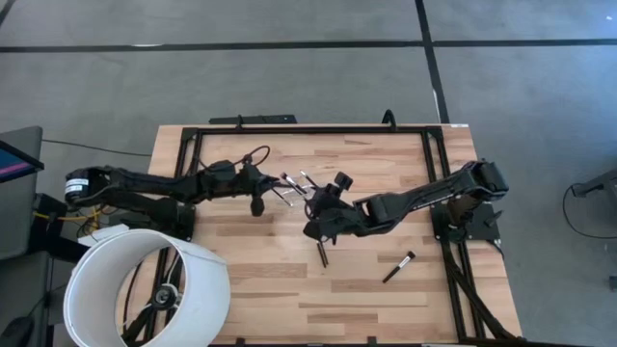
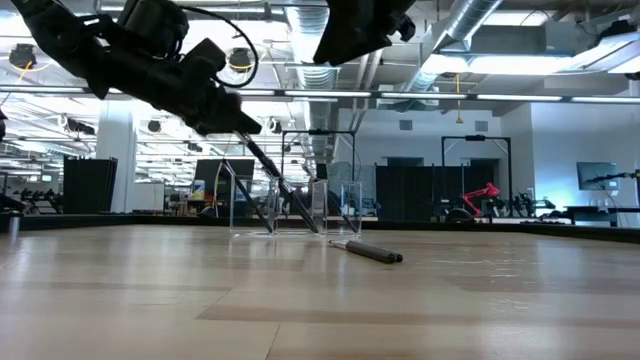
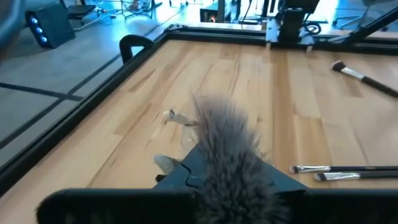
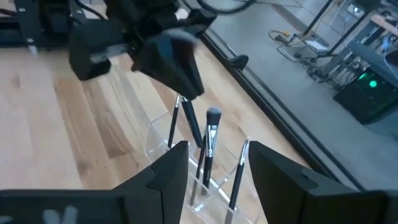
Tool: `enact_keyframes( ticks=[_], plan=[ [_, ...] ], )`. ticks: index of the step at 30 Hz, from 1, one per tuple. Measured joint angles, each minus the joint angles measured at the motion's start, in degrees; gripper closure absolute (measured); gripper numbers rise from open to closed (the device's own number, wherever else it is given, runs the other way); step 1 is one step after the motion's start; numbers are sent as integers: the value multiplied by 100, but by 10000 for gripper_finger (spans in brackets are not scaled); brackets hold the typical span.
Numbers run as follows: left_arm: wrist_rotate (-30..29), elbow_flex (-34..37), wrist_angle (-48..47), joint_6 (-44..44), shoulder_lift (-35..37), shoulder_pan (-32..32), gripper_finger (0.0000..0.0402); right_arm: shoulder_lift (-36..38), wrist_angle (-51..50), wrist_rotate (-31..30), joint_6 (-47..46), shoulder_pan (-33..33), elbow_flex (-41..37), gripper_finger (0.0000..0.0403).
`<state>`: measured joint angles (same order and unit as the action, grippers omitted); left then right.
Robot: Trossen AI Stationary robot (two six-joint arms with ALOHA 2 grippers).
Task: Put items in baskets/containers
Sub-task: Put the black highlighter brush into the transparent organizer, then put the black powder brush into the transparent organizer
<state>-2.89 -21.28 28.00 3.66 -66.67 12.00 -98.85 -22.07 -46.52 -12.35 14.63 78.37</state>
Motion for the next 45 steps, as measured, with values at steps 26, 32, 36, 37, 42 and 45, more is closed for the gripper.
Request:
enact_keyframes(
  ticks=[26,32,36,37,42,45],
  plan=[
    [98,0,-1045,-6,315,-90,348,-55,-128,21,-22,-13,0,241],
    [98,0,-998,29,33,-90,292,-55,-126,23,-22,-15,0,241],
    [98,0,-868,30,24,-90,266,-55,-126,427,-204,-37,0,241],
    [98,0,-846,32,57,-90,261,-55,-131,618,-343,-51,0,241],
    [-123,0,-790,109,350,-93,245,-207,-289,1544,-1238,-52,4,241],
    [-555,0,-801,427,689,-90,240,-562,-341,1877,-1800,-10,0,241]
  ],
)
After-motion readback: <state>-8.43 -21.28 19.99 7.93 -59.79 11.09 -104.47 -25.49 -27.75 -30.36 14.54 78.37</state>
